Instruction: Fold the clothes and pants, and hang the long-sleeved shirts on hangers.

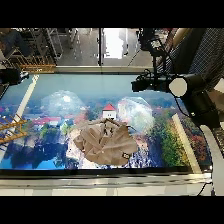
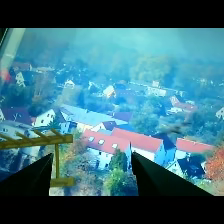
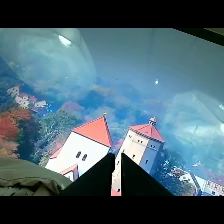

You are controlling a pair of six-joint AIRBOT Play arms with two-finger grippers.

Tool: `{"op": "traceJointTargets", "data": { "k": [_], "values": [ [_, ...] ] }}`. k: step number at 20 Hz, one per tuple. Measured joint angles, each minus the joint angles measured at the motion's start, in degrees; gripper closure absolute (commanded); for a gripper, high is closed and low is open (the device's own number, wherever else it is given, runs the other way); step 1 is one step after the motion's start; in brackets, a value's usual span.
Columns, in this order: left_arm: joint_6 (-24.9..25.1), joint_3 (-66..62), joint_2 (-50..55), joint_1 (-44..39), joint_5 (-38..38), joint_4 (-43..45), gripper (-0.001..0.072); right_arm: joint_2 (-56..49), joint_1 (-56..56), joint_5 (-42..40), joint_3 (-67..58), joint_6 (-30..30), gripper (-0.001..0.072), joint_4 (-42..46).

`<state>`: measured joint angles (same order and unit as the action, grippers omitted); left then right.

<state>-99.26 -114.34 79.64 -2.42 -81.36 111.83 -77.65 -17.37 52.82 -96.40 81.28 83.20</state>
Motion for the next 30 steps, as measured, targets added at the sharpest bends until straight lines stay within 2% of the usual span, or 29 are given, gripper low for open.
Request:
{"op": "traceJointTargets", "data": {
  "k": [15, 21, 22, 23, 24, 28, 30],
  "values": [
    [0.0, 0.0, 0.0, 0.0, 1.1, -0.9, 0.0176, 0.0, 0.0, 0.0, 0.0, 0.0, 0.0616, 0.0],
    [-3.3, 0.0, 0.3, 0.0, 5.5, -6.4, 0.0175, 0.0, 0.0, -2.5, 0.0, 1.2, 0.0617, -3.0],
    [-3.7, 0.0, 0.6, 0.0, 5.8, -6.7, 0.0164, 0.0, 0.0, -3.1, 0.0, 1.8, 0.0618, -3.9],
    [-3.8, 0.0, 0.9, 0.0, 5.7, -7.2, 0.0057, 0.0, 0.0, -3.4, 0.0, 2.3, 0.0617, -4.6],
    [-3.9, 0.0, 1.2, 0.0, 5.6, -7.6, 0.0001, 0.0, 0.0, -3.8, 0.0, 2.7, 0.0617, -5.0],
    [-2.9, 0.0, 2.9, -0.1, 3.5, -10.5, 0.0, 0.0, 0.0, -5.0, -0.1, 3.3, 0.0616, -6.4],
    [0.2, 0.0, 3.9, -0.1, 2.1, -14.8, 0.0, 0.0, 0.0, -5.7, -0.1, 3.3, 0.0607, -6.6]
  ]
}}
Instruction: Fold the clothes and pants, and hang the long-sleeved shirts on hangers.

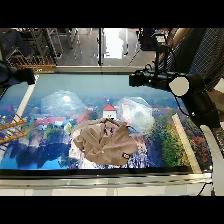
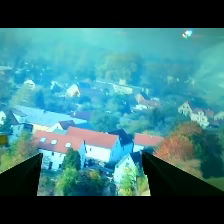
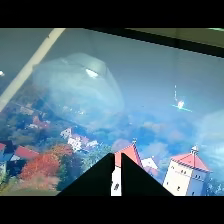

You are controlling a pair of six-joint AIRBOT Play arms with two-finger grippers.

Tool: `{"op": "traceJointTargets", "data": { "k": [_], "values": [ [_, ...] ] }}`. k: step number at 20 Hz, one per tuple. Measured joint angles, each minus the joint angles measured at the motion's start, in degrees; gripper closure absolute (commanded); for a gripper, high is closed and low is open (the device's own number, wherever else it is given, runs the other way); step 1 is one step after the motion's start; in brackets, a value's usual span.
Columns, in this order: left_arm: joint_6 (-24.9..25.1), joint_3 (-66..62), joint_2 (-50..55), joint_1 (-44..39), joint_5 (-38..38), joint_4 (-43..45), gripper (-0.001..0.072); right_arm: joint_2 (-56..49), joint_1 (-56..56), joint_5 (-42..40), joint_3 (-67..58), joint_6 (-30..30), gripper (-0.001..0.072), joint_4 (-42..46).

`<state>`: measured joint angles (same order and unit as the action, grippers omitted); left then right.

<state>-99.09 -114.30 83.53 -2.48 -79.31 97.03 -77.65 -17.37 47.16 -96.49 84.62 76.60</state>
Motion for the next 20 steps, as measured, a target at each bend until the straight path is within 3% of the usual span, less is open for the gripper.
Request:
{"op": "traceJointTargets", "data": {
  "k": [4, 8, 11, 12, 15, 20],
  "values": [
    [8.2, 1.3, 2.2, 0.2, -4.0, -15.2, 0.0, 0.0, 0.6, 1.5, 0.0, 2.7, 0.0282, -0.2],
    [12.3, 9.8, 3.3, 1.0, -7.7, -23.4, 0.0, -0.2, 4.3, 12.0, 3.2, 4.8, 0.0281, -3.8],
    [15.2, 21.0, 3.5, 1.5, -6.3, -29.2, -0.0001, -0.3, 5.7, 16.7, 11.9, 3.6, 0.0167, -11.7],
    [16.4, 24.9, 3.6, 1.6, -4.4, -31.8, 0.0, -0.3, 5.3, 16.7, 15.3, 3.6, 0.0134, -14.1],
    [19.1, 35.1, 4.3, 0.9, 4.1, -39.9, -0.0001, -0.6, 1.4, 11.9, 24.6, 5.6, 0.0134, -16.7],
    [20.7, 41.0, 8.9, -3.1, 12.1, -46.7, -0.0001, -3.6, -3.5, 5.2, 30.1, 16.9, 0.0136, -9.4]
  ]
}}
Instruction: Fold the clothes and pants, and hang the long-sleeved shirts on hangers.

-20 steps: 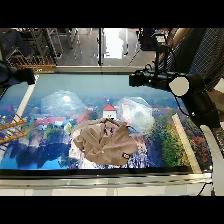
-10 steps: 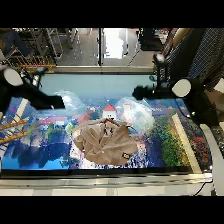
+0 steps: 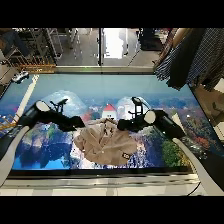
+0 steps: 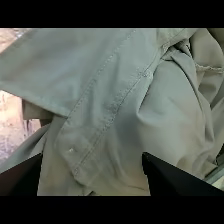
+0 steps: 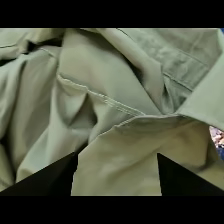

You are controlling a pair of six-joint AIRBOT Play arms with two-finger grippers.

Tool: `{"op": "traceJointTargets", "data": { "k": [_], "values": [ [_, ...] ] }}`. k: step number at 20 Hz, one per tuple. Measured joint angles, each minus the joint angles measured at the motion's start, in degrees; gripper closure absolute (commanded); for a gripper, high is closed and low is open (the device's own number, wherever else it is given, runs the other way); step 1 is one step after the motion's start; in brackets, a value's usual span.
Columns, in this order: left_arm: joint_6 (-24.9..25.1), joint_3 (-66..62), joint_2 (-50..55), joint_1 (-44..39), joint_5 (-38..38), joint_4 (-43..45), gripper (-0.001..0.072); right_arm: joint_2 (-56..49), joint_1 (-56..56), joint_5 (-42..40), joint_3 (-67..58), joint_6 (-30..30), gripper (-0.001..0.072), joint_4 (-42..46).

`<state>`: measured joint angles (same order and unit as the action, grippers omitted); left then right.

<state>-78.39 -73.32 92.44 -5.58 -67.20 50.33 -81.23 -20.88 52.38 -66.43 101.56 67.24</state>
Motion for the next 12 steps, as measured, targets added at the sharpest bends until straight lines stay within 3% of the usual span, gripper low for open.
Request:
{"op": "traceJointTargets", "data": {
  "k": [3, 4, 5, 6, 7, 12],
  "values": [
    [0.4, 0.7, 2.5, -3.2, 3.6, -1.6, 0.0018, -1.9, -0.8, -2.4, 0.8, 7.8, 0.0136, 3.3],
    [0.6, 0.8, 3.0, -4.2, 4.9, -2.1, 0.0213, -2.7, -1.0, -3.1, 1.0, 9.9, 0.0161, 3.5],
    [0.6, 0.9, 3.4, -5.0, 5.8, -2.4, 0.0558, -3.5, -1.2, -4.4, 1.1, 11.9, 0.0307, 3.5],
    [0.7, 0.9, 3.7, -5.6, 7.2, -2.6, 0.0685, -4.1, -1.3, -5.4, 1.1, 13.6, 0.0556, 3.5],
    [0.7, 1.0, 3.8, -6.1, 8.1, -2.8, 0.0689, -4.7, -1.4, -6.1, 1.2, 15.2, 0.0687, 3.5],
    [0.9, -0.4, 2.0, -5.8, 9.5, -3.6, 0.069, -5.1, -1.6, -3.3, -1.8, 20.0, 0.069, 8.9]
  ]
}}
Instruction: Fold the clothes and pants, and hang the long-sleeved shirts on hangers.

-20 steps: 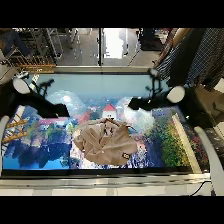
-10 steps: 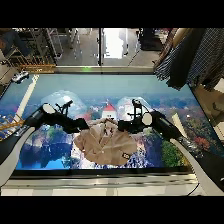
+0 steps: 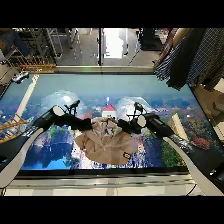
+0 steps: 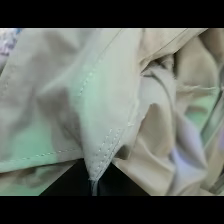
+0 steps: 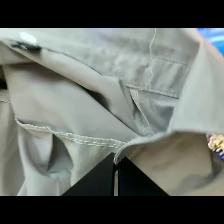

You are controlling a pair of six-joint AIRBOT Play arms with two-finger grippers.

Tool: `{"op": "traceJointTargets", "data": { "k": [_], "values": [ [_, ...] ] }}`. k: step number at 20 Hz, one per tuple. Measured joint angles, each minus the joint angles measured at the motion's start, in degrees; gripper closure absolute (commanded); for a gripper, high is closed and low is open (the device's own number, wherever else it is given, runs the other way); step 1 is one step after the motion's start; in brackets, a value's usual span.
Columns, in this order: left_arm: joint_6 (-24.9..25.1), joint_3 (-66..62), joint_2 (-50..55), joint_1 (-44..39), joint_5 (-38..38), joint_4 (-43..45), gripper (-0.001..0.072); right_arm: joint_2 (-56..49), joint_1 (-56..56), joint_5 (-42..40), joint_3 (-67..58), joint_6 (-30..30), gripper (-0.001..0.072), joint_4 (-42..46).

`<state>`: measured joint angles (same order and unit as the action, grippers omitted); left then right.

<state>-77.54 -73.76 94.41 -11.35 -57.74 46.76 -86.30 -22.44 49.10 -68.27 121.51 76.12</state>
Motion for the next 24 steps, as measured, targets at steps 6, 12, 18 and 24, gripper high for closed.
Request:
{"op": "traceJointTargets", "data": {
  "k": [6, 12, 18, 24],
  "values": [
    [0.0, -18.2, -10.3, 4.3, -4.3, -6.7, 0.0689, 5.1, -0.7, 4.5, -25.2, -8.8, 0.0692, 6.7],
    [-1.7, -32.9, -23.3, 6.1, -6.3, -10.3, 0.0503, 10.6, -5.4, 7.3, -48.1, -21.3, 0.0691, 7.3],
    [-4.2, -21.1, -30.1, 6.4, -16.4, 10.7, 0.0008, 9.2, -11.6, 6.0, -40.7, -24.2, 0.0691, 6.6],
    [-7.4, -11.1, -30.0, 37.8, -16.0, 43.3, 0.0009, 3.1, -15.1, 6.1, -36.3, -26.9, 0.069, 6.4]
  ]
}}
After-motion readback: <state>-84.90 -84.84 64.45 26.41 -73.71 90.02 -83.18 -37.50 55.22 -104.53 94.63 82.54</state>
